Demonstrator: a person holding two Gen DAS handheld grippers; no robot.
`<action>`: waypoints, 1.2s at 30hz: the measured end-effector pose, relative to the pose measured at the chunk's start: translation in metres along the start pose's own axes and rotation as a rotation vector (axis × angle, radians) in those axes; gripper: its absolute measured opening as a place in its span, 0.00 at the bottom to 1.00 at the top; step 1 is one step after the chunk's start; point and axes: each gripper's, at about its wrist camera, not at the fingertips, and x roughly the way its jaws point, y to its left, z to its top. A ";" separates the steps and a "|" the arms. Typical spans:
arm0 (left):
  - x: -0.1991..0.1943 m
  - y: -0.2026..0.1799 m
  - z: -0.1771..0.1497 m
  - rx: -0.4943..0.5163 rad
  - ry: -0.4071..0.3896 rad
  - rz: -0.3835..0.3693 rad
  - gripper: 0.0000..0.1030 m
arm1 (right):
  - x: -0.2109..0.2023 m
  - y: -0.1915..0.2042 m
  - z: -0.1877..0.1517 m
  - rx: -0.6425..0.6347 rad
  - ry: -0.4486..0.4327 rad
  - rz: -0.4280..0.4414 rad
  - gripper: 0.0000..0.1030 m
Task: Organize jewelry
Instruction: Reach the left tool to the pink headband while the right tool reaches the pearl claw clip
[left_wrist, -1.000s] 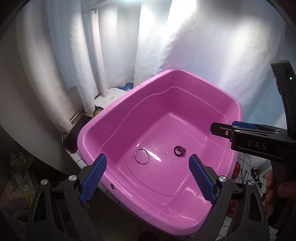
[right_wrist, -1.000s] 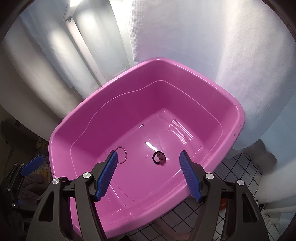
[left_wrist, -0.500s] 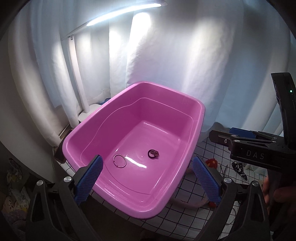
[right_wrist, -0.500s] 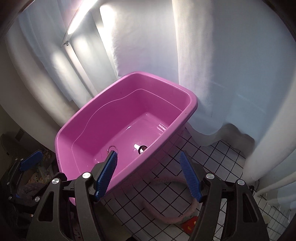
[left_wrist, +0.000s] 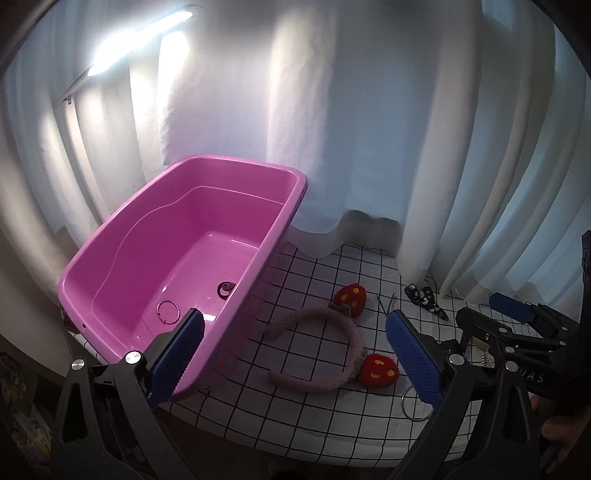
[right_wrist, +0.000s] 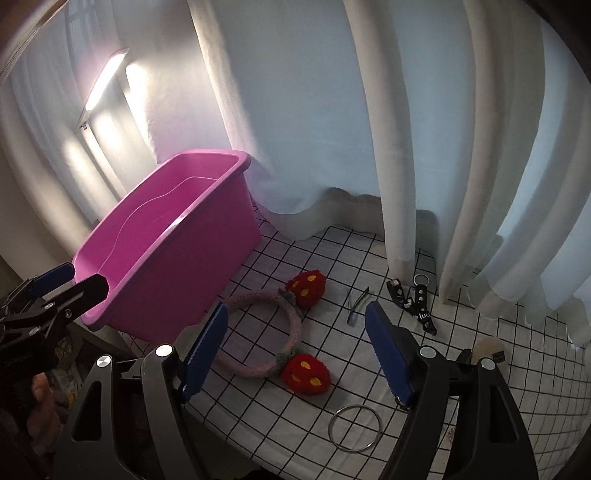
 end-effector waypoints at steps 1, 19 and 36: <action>0.002 -0.008 -0.004 0.009 0.003 -0.012 0.94 | -0.003 -0.012 -0.010 0.022 0.001 -0.013 0.71; 0.066 -0.096 -0.088 0.142 0.156 -0.100 0.94 | -0.056 -0.146 -0.159 0.318 0.019 -0.259 0.71; 0.125 -0.069 -0.111 0.104 0.194 -0.021 0.94 | 0.020 -0.186 -0.183 0.351 0.096 -0.206 0.71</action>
